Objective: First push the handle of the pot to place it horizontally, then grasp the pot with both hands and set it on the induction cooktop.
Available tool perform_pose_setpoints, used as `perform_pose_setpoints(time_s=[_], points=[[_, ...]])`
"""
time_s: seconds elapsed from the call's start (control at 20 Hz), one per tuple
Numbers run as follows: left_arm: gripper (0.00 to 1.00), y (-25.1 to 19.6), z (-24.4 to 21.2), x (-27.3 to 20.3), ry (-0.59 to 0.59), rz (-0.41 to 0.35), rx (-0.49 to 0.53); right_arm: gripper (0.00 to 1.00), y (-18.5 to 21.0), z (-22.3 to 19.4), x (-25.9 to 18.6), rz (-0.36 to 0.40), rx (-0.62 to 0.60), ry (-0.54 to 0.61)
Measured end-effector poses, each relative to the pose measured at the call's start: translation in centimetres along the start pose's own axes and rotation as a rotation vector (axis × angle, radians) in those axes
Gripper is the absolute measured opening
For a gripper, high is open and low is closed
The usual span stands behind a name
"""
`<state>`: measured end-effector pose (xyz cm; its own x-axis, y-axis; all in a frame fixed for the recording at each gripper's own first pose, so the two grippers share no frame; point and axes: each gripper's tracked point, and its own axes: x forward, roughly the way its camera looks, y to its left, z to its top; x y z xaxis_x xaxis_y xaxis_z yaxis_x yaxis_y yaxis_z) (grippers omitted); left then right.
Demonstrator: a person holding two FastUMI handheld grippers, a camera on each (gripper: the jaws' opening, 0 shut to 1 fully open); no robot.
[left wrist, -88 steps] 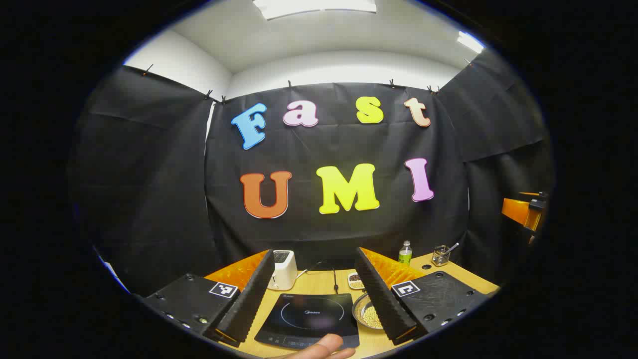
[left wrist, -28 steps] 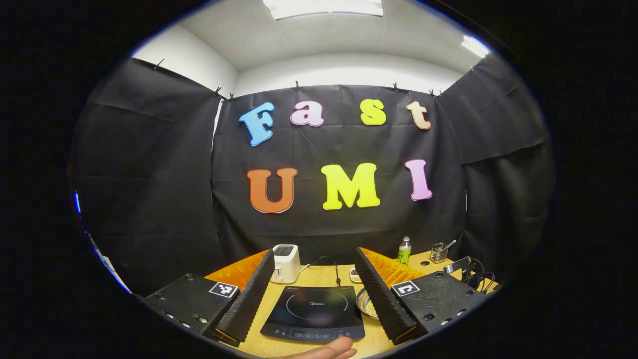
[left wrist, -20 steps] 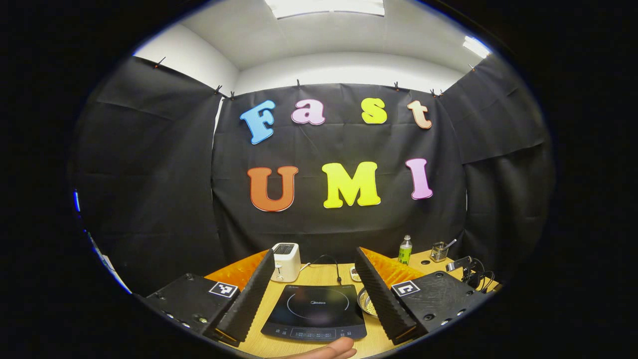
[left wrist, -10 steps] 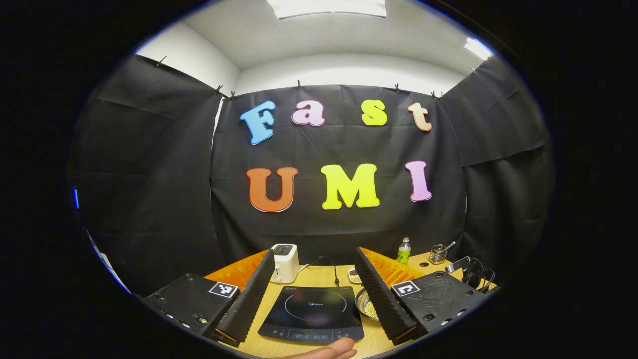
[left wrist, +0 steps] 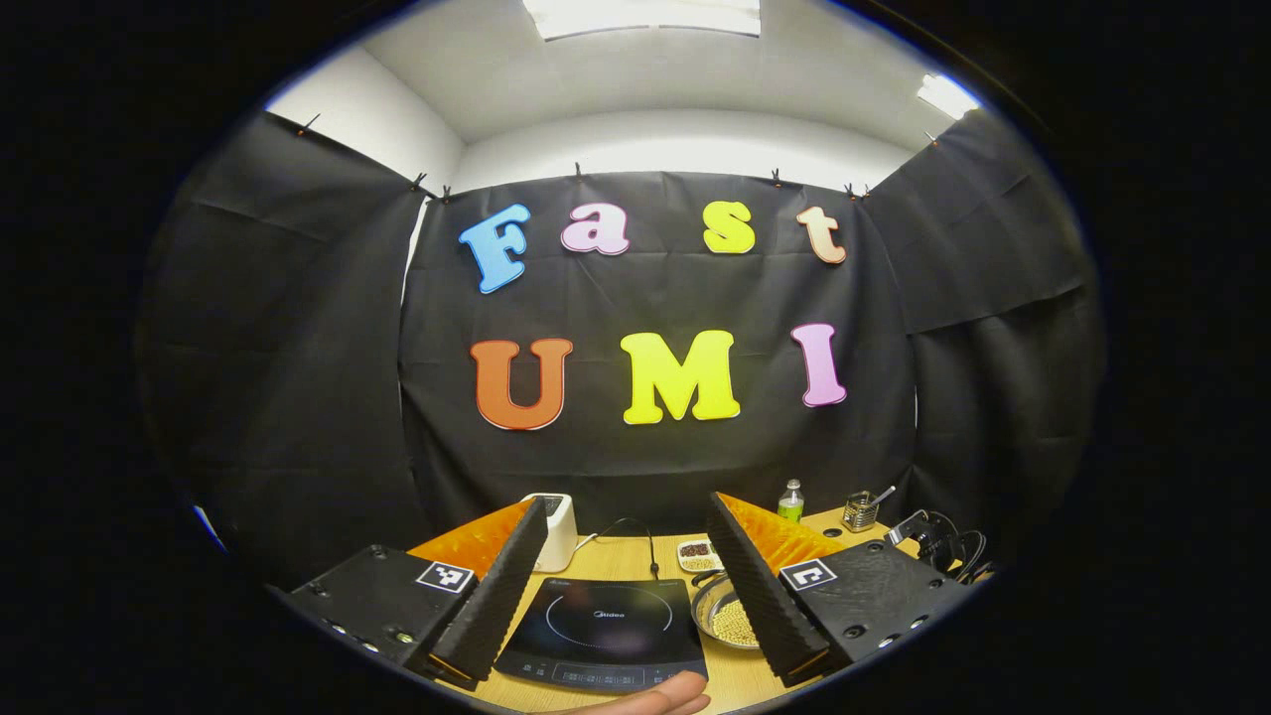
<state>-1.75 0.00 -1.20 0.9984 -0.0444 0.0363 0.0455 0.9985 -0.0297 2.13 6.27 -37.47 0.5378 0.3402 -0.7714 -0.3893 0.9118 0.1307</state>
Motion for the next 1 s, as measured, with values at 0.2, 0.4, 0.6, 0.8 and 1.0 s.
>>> perform_pose_setpoints(time_s=[0.2, 0.4, 0.6, 0.8, 1.0], points=[[0.96, -0.3, 1.1, 1.4, -0.03, 0.022, -0.025, 0.04, -1.9, 0.6, 0.0, -0.006, -0.058, -0.001], [0.96, -0.4, 1.1, 2.9, -0.03, 0.025, -0.047, 0.01, -3.4, 1.4, 0.0, 0.023, -0.113, -0.01], [0.96, -0.7, 1.1, 4.2, -0.029, 0.046, -0.045, 0.04, -4.8, 2.1, 0.1, 0.041, -0.138, -0.011], [0.96, -1.7, 0.3, 5.8, -0.016, 0.037, -0.039, 0.03, -7.0, 3.3, 0.7, 0.031, -0.135, -0.019], [0.96, -2.9, -0.9, 7.3, 0.017, 0.014, -0.044, 0.04, -9.2, 4.5, 1.1, 0.006, -0.131, -0.031]])
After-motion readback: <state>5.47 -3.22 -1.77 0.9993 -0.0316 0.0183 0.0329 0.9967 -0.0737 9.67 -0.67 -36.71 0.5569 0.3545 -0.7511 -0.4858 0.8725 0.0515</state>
